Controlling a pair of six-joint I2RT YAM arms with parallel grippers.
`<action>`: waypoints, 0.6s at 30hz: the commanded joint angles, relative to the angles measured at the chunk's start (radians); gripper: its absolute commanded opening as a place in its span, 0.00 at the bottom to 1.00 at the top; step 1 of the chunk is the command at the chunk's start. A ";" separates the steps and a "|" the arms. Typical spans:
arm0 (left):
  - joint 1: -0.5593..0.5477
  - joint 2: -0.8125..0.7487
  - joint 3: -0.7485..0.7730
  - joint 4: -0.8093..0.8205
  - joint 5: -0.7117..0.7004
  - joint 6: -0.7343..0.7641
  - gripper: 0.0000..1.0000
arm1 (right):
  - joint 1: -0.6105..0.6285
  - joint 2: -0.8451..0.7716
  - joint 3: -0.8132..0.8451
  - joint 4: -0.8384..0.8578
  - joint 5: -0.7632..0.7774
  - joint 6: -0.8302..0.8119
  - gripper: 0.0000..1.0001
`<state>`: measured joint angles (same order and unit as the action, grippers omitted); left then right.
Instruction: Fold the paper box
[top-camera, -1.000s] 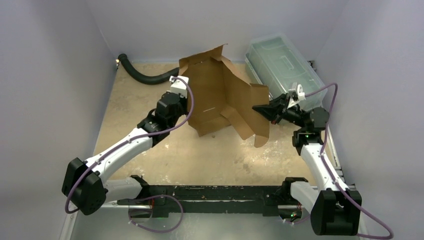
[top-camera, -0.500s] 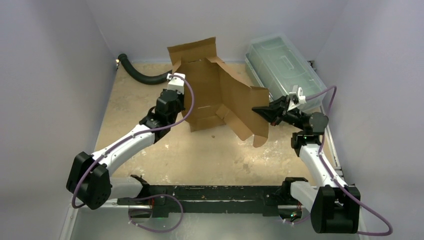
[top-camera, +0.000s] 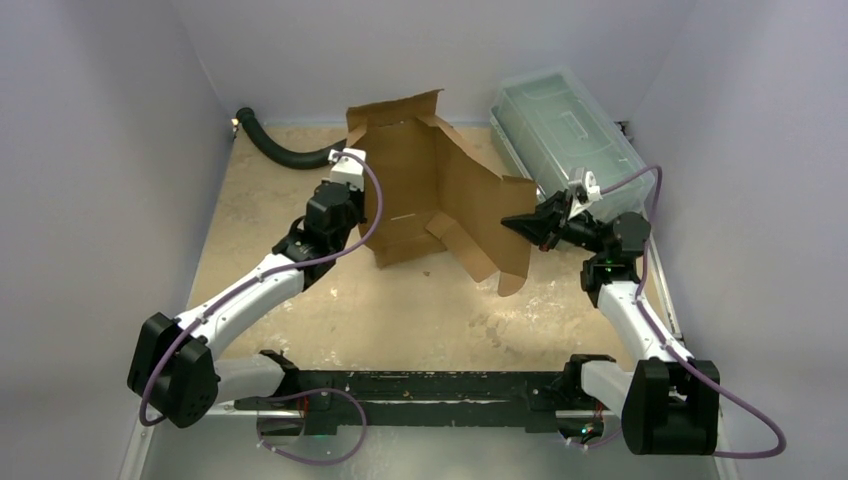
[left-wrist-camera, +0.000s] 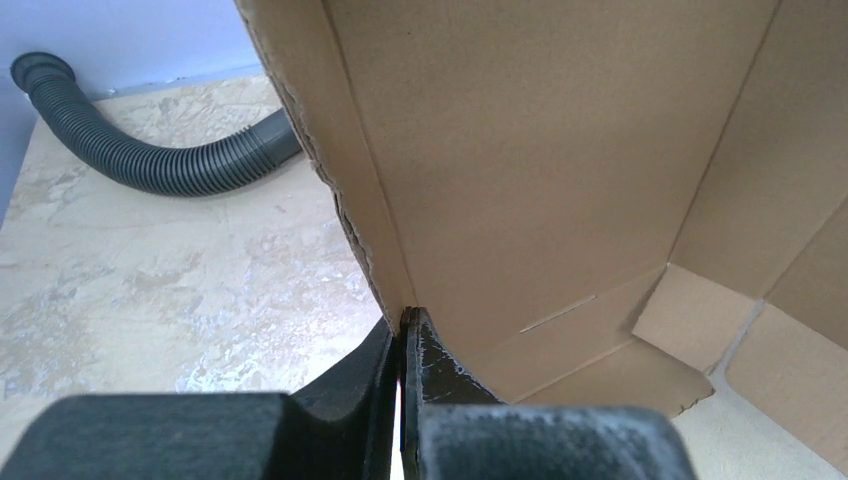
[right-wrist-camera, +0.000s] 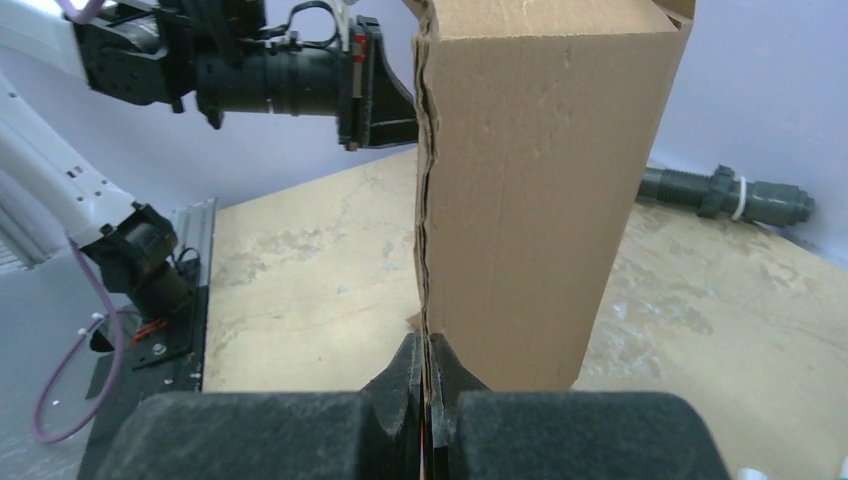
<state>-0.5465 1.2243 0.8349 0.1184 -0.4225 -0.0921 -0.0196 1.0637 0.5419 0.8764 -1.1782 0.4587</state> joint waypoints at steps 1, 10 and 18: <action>0.023 -0.044 0.009 0.023 -0.025 0.014 0.00 | 0.006 -0.018 0.035 0.092 -0.067 0.051 0.00; 0.031 -0.060 0.014 -0.015 -0.035 0.009 0.00 | 0.006 -0.017 0.100 -0.218 0.054 -0.148 0.00; 0.030 -0.157 -0.028 -0.063 0.011 0.004 0.00 | 0.006 0.004 0.103 -0.309 0.149 -0.252 0.00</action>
<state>-0.5228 1.1347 0.8238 0.0460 -0.4255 -0.0906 -0.0185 1.0603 0.6102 0.6376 -1.0874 0.2996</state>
